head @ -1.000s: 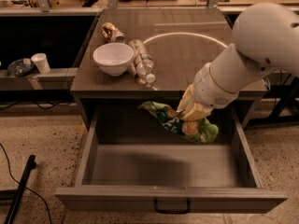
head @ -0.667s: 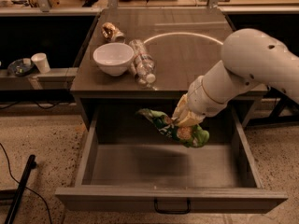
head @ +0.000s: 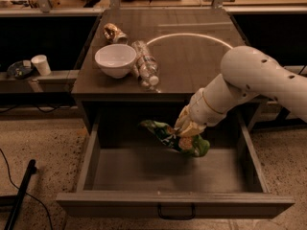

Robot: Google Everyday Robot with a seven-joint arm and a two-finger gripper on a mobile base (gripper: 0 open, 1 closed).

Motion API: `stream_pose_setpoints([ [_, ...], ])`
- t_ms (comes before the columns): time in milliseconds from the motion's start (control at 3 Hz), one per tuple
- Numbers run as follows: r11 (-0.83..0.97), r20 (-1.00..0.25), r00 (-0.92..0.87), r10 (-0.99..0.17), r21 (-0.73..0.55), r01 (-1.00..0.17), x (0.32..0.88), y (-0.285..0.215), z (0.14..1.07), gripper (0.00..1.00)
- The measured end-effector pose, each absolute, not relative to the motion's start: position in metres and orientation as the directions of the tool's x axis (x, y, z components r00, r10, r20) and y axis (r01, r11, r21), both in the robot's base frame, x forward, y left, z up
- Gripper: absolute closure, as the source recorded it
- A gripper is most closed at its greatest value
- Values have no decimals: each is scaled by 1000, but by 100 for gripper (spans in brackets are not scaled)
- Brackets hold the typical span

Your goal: Place green rice chip bag into top drawer

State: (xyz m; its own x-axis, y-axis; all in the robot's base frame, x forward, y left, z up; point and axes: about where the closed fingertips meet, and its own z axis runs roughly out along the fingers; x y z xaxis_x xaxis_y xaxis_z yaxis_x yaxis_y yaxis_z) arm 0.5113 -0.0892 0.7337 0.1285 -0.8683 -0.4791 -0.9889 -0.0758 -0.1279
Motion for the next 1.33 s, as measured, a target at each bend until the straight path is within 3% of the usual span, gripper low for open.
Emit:
stream_pose_setpoints([
  [667,-76,-479,129,-868,-128,-989,511,-89,734,14],
  [1000,-76,-479,129,-868,-128,-989,511,-89,734,0],
  [1333,-76,-479,129,-868,-128,-989,511,-89,734,0],
])
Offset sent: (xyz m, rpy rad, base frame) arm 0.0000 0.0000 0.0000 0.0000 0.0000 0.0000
